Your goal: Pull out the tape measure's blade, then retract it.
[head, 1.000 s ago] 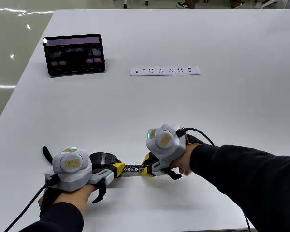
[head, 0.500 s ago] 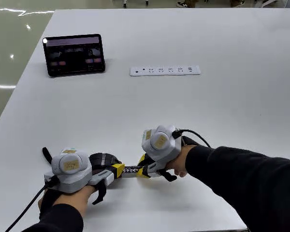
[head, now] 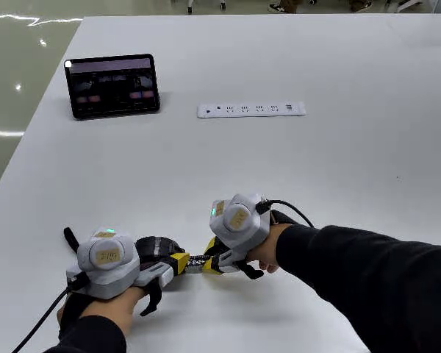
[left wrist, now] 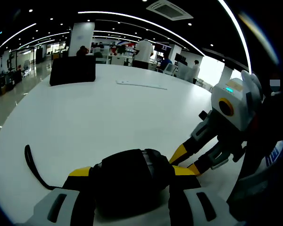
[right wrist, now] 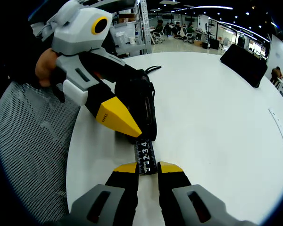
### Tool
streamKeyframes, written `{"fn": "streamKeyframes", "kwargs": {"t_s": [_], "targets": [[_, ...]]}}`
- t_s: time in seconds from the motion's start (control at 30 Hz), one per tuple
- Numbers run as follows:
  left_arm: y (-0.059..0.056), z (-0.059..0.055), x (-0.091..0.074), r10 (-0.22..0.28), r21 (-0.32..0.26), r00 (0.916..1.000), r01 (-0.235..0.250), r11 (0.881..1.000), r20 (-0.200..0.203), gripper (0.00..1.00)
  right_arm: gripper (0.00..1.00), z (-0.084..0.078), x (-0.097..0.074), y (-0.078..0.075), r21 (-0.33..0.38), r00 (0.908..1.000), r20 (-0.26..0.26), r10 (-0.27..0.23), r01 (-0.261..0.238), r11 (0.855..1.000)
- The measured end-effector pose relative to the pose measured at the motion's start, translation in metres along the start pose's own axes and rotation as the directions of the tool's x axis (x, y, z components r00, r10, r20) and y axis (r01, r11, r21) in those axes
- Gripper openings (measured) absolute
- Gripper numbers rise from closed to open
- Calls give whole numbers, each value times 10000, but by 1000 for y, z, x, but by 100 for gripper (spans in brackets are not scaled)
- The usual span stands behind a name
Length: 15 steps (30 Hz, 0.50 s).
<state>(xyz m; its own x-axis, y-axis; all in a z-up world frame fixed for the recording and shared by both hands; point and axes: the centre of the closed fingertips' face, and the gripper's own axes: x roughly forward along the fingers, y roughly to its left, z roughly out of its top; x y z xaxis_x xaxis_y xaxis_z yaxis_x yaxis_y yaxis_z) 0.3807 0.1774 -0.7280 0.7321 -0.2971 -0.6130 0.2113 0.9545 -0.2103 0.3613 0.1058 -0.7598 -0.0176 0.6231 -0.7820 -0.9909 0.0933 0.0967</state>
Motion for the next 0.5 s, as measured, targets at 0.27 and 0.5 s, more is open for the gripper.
{"fn": "streamKeyframes", "kwargs": {"t_s": [0.27,0.5], "targets": [[0,0,0,-21,6,10000,21,10000,-2,59,11,6,5,2,-49,9999,123,16,-15,10000],[0,0,0,-18,-2,10000,18,10000,0,59,11,9,7,2,37,9997,212,103,-104,9999]]}}
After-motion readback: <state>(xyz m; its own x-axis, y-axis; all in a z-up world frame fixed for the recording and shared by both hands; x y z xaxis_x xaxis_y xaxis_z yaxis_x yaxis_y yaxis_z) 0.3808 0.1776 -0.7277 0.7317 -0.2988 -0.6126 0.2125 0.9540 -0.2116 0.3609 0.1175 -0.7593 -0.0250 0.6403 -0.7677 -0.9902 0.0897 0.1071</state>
